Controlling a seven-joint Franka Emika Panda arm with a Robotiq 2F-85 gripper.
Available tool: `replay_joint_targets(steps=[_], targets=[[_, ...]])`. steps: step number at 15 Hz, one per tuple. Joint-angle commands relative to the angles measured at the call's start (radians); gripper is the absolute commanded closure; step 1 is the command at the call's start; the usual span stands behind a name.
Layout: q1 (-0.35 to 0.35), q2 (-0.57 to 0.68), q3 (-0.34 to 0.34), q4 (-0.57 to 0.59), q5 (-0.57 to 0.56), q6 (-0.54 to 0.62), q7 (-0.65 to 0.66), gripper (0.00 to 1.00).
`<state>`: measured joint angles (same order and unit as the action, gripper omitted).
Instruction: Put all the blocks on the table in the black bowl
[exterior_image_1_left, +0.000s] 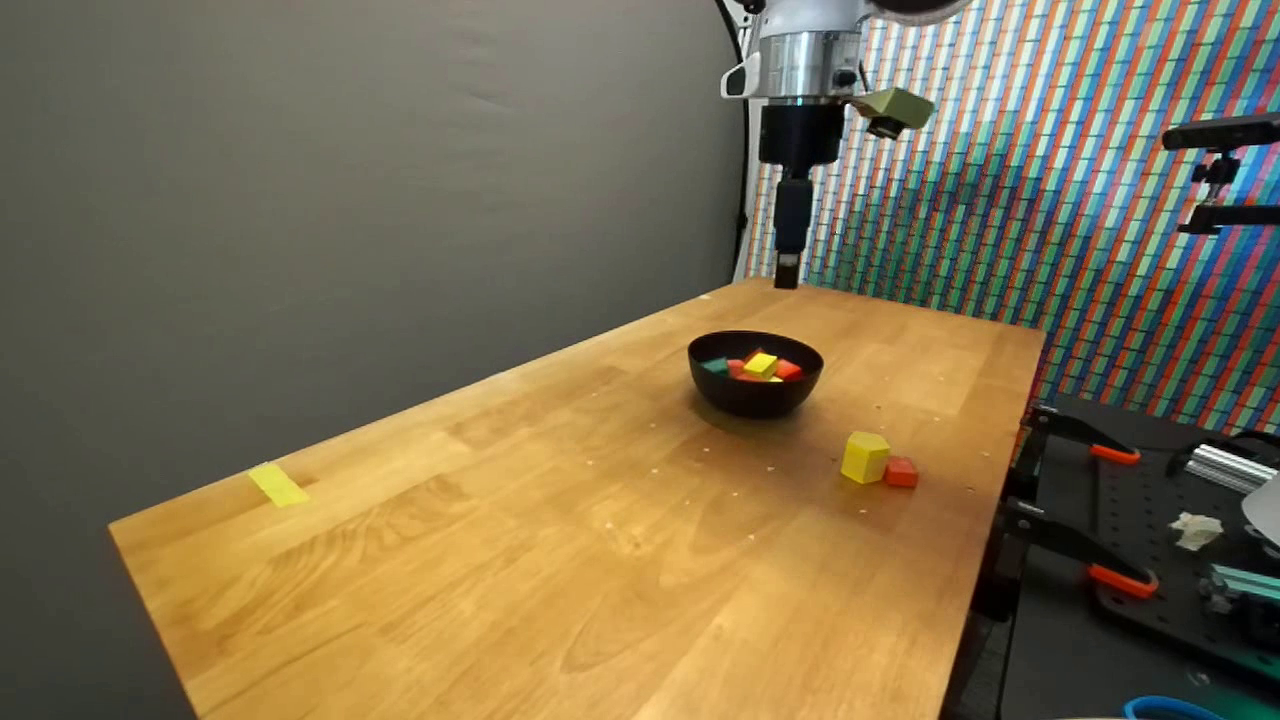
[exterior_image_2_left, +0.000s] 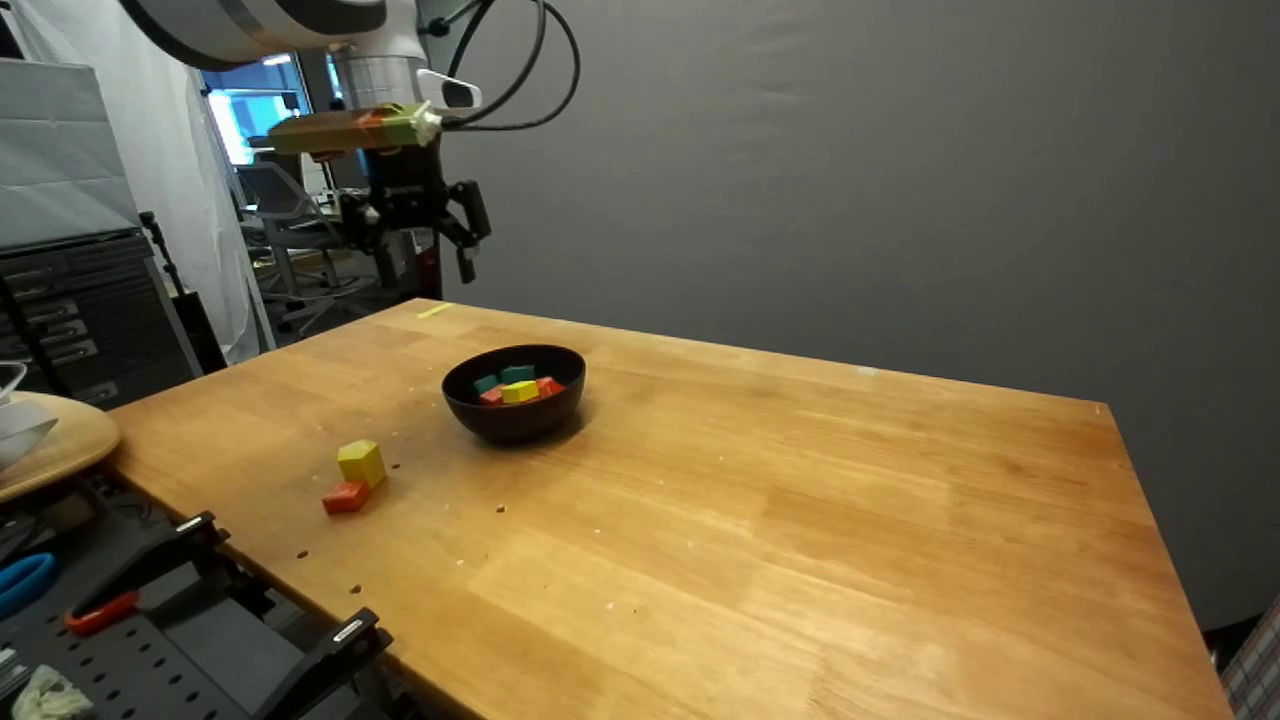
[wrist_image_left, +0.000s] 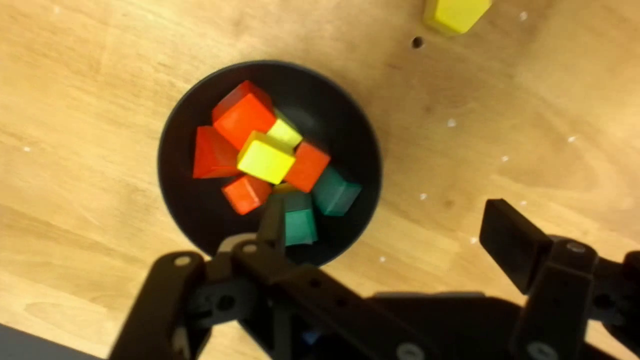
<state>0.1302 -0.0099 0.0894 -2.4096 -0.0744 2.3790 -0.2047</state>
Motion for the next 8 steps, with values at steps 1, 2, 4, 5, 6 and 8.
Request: replay_joint_targets(steps=[1,2,4,5,6,8], targets=[[0.032,-0.199,0.046,-0.171,0.082,-0.035,0.015,0.0],[0.045,-0.231,0.055,-0.209,0.105,-0.027,0.033,0.0],[0.074,-0.279,0.072,-0.294,0.169,0.028,0.099,0.0],[0.089,-0.289,0.081,-0.331,0.207,0.062,0.145,0.0],[0.101,-0.288,0.091,-0.363,0.246,0.109,0.196,0.0],[0.115,-0.256,0.117,-0.417,0.286,0.209,0.297,0.0]])
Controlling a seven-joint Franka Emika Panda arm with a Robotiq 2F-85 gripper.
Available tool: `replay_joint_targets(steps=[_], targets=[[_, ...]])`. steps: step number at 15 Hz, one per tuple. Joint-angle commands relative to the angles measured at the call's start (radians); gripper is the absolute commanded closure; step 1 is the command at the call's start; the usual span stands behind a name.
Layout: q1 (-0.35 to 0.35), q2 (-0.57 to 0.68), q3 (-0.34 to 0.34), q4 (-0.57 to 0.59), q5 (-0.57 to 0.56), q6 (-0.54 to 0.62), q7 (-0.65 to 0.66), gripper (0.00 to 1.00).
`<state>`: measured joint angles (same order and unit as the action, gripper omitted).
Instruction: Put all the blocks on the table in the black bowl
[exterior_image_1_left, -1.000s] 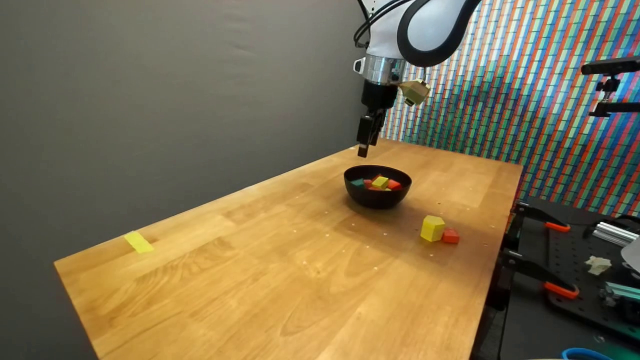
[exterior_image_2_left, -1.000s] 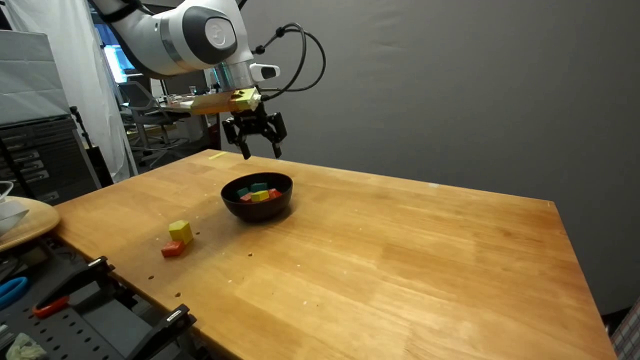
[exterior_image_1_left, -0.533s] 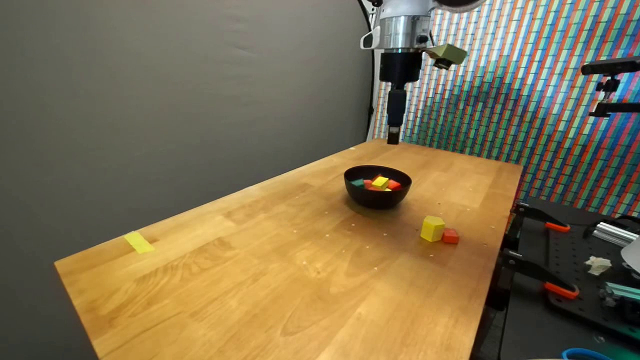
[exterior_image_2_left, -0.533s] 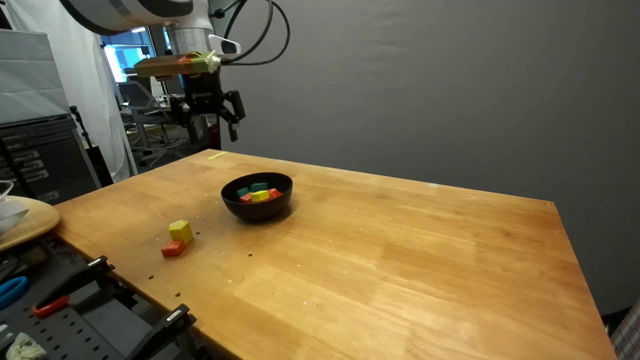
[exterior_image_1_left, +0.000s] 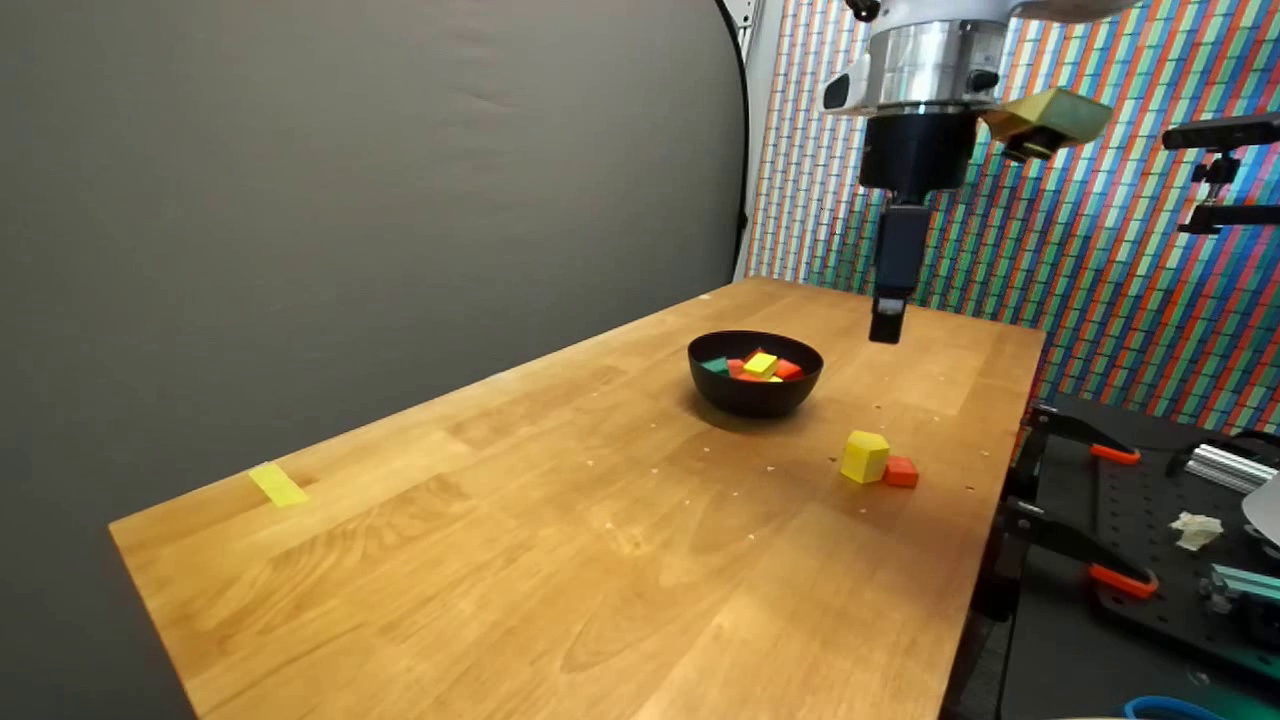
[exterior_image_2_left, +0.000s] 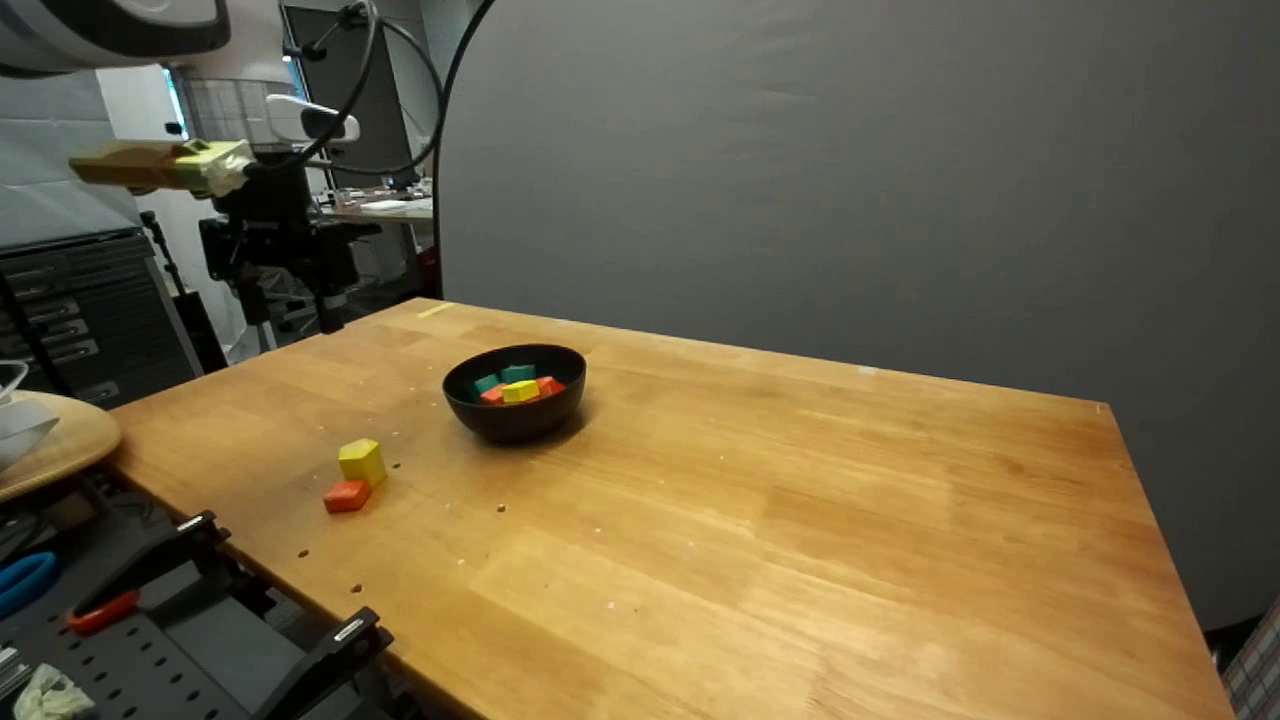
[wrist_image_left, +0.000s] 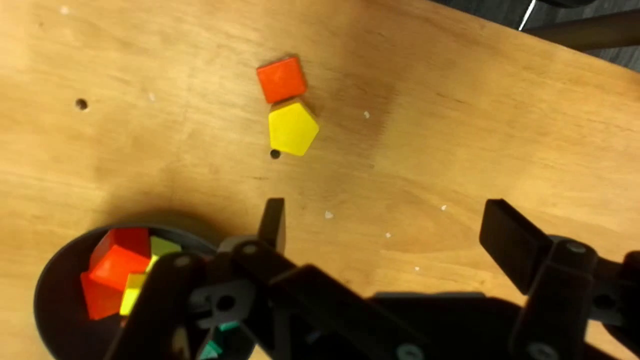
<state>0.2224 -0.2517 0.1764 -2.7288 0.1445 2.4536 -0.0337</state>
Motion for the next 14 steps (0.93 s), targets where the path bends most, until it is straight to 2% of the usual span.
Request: replay_joint_targets(steps=[1,3,4,6,8,11,12,14], targets=[[0.015,0.065,0.045,-0.032,0.058,0.159,0.191,0.0],[-0.003,0.113,0.077,-0.054,0.025,0.265,0.325,0.0],[-0.028,0.152,0.102,-0.053,-0.043,0.322,0.423,0.0],[-0.147,0.205,0.172,-0.052,-0.173,0.384,0.573,0.0],[-0.211,0.2,0.173,-0.051,-0.328,0.351,0.736,0.0],[-0.257,0.182,0.162,-0.045,-0.516,0.277,0.966,0.0],[-0.253,0.223,0.16,-0.042,-0.589,0.3,1.037,0.0],[-0.262,0.271,0.152,-0.042,-0.661,0.334,1.086,0.0]])
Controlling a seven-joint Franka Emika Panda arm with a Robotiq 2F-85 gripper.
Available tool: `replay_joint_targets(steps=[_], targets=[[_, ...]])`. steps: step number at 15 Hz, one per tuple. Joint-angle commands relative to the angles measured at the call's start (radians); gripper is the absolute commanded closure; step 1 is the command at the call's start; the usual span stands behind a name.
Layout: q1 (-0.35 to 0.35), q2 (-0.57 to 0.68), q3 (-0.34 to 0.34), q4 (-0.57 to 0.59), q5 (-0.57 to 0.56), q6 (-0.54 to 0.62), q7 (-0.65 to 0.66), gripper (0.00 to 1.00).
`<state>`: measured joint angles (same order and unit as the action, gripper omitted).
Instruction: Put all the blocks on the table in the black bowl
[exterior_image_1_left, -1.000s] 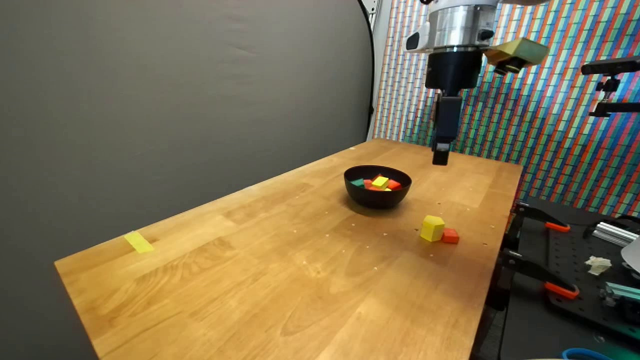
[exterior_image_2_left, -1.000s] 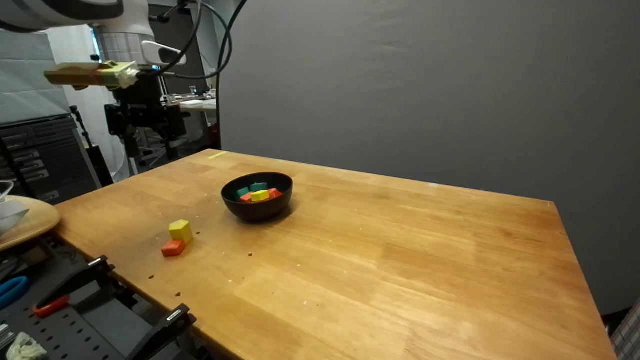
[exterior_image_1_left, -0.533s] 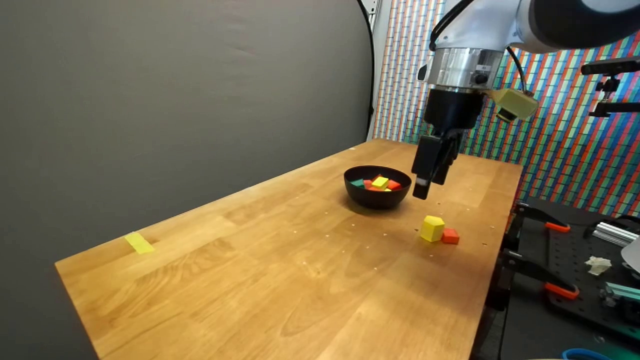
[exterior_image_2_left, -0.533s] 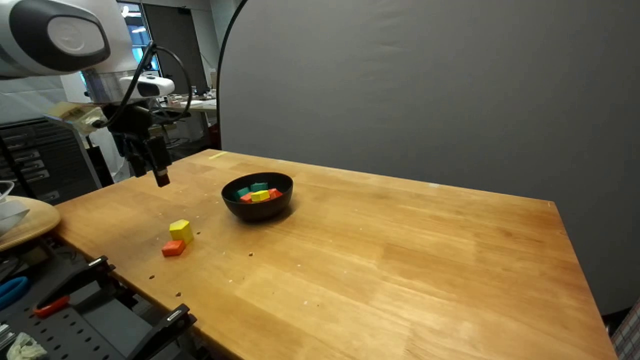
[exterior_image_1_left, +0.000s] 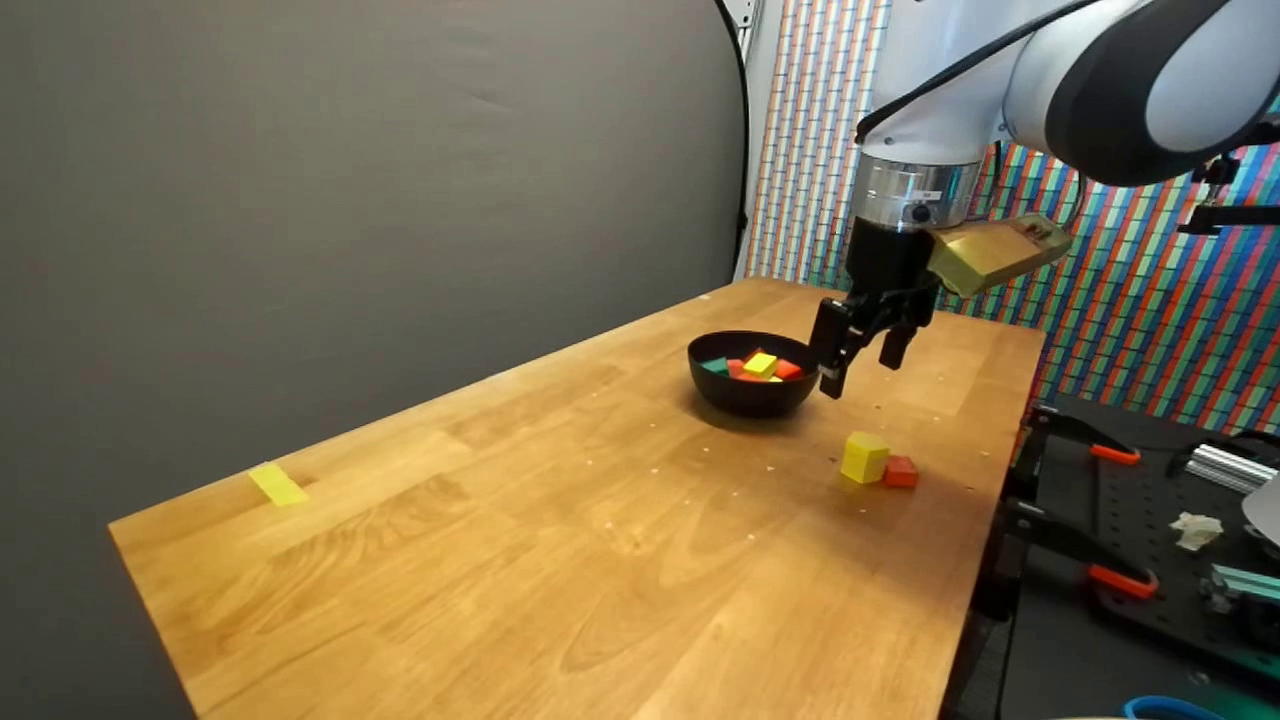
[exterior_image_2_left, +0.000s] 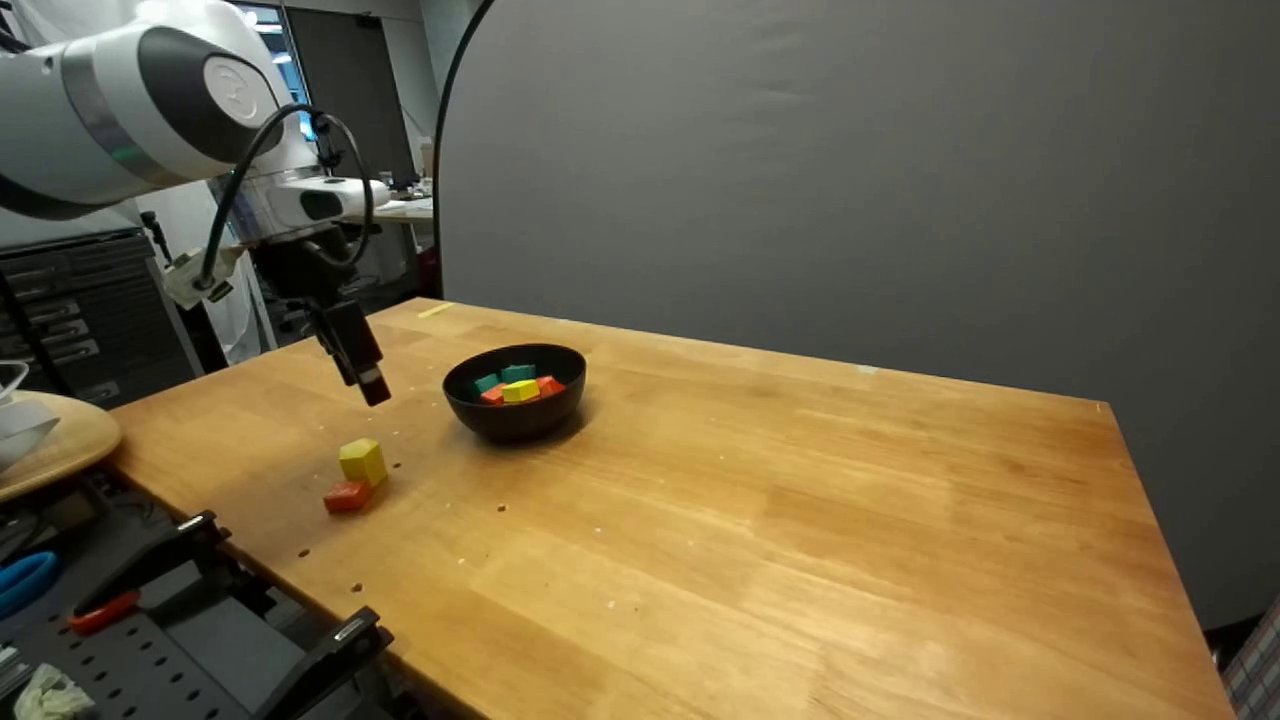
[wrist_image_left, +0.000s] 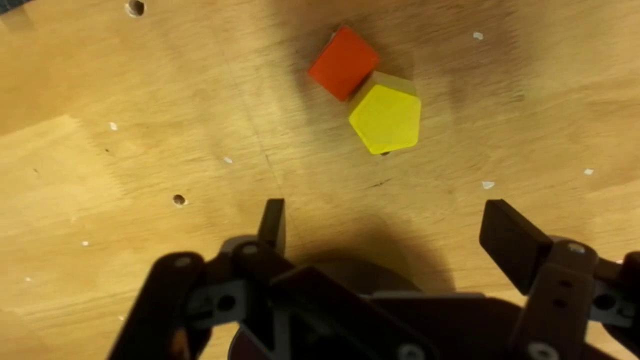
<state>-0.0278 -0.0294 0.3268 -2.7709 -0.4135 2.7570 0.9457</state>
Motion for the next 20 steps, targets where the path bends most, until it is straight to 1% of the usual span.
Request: replay_joint_targets(steps=[1,4,7,8,9,10,12,13,14,15,16,18,19,20], targets=[[-0.012,0.076,-0.005,-0.001,-0.127,0.043,0.117,0.0],[-0.023,0.188,-0.043,0.009,-0.178,0.116,0.112,0.0],[-0.039,0.294,-0.094,0.022,-0.218,0.219,0.063,0.0],[-0.04,0.324,-0.112,0.033,-0.23,0.243,0.057,0.25],[-0.036,0.347,-0.133,0.044,-0.248,0.264,0.057,0.27],[-0.029,0.366,-0.154,0.056,-0.263,0.278,0.058,0.34],[-0.018,0.39,-0.182,0.079,-0.285,0.303,0.055,0.51],[-0.018,0.393,-0.185,0.086,-0.289,0.301,0.051,0.57],[-0.016,0.39,-0.187,0.091,-0.293,0.298,0.047,0.66],[-0.019,0.383,-0.18,0.094,-0.293,0.292,0.04,0.73],[-0.02,0.369,-0.171,0.094,-0.292,0.281,0.032,0.75],[-0.019,0.323,-0.149,0.087,-0.283,0.251,0.019,0.75],[-0.007,0.285,-0.148,0.079,-0.289,0.24,0.022,0.76],[0.022,0.227,-0.163,0.069,-0.311,0.231,0.042,0.77]])
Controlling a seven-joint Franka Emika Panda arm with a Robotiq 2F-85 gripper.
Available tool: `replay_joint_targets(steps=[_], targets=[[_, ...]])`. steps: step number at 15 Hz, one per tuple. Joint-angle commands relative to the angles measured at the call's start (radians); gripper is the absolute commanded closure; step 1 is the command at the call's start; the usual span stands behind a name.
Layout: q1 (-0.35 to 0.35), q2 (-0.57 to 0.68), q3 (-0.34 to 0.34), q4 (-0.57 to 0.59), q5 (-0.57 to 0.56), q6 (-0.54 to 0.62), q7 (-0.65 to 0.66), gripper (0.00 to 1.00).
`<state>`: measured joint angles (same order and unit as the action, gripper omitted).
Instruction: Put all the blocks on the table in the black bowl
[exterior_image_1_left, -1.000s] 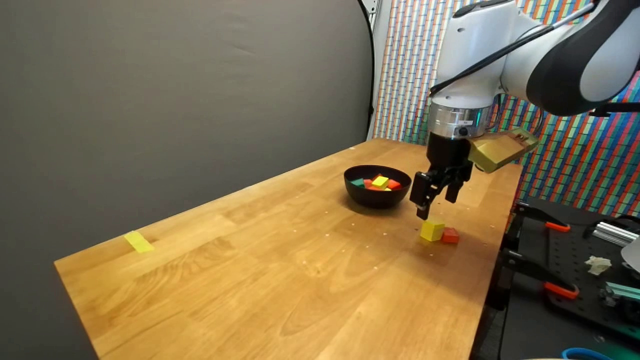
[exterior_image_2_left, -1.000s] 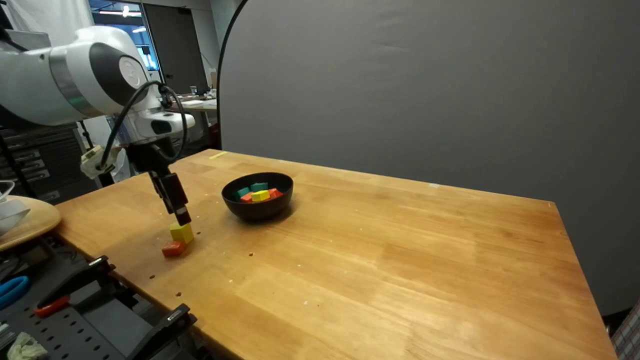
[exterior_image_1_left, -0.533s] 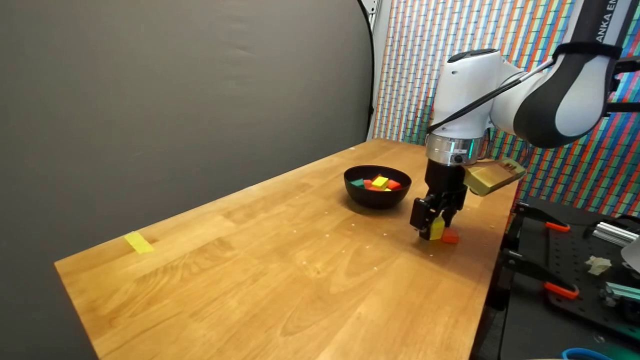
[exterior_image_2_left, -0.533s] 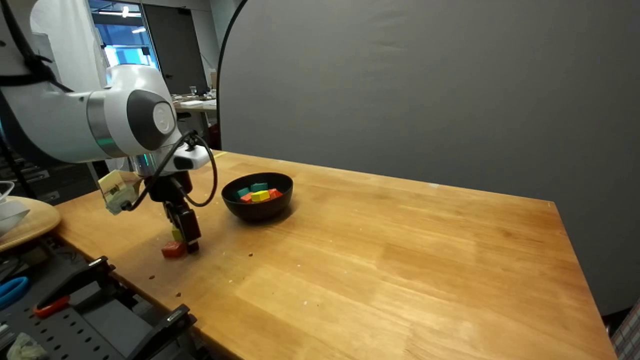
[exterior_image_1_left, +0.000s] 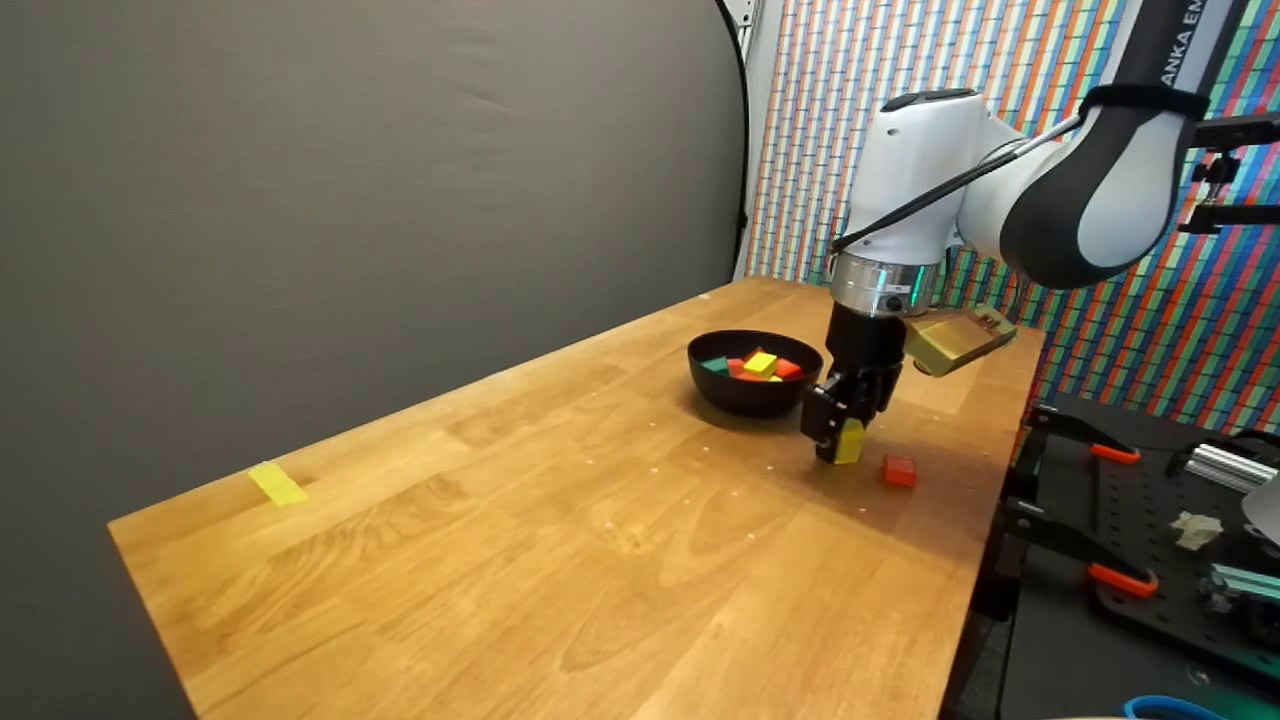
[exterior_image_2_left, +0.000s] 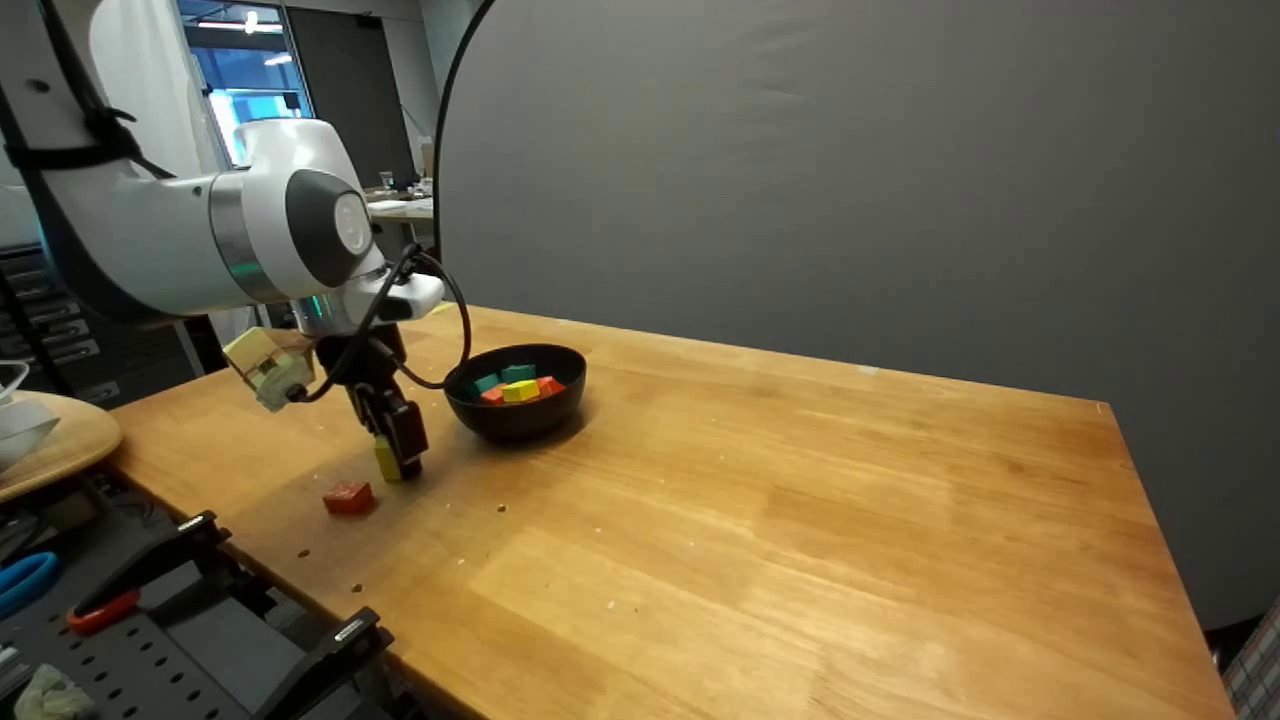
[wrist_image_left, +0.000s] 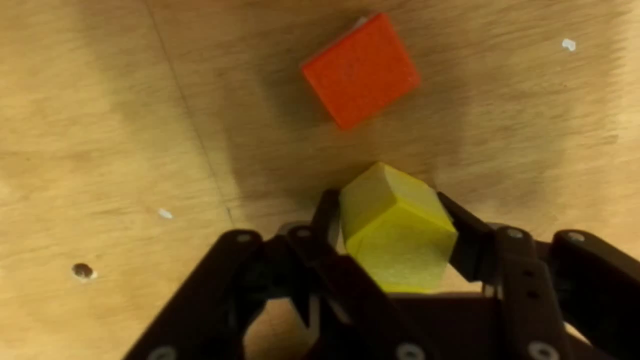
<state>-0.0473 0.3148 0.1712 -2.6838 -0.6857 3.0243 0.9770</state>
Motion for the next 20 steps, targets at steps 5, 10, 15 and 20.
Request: replay_joint_targets(steps=[5,10,15,20], targets=[[0.032,-0.291,0.026,-0.013,-0.027,-0.096,-0.096,0.81],[0.021,-0.252,-0.012,0.148,-0.01,-0.204,-0.217,0.81],[-0.035,-0.14,0.04,0.235,0.227,-0.242,-0.543,0.15],[-0.209,-0.211,0.298,0.151,0.493,-0.355,-0.929,0.0]])
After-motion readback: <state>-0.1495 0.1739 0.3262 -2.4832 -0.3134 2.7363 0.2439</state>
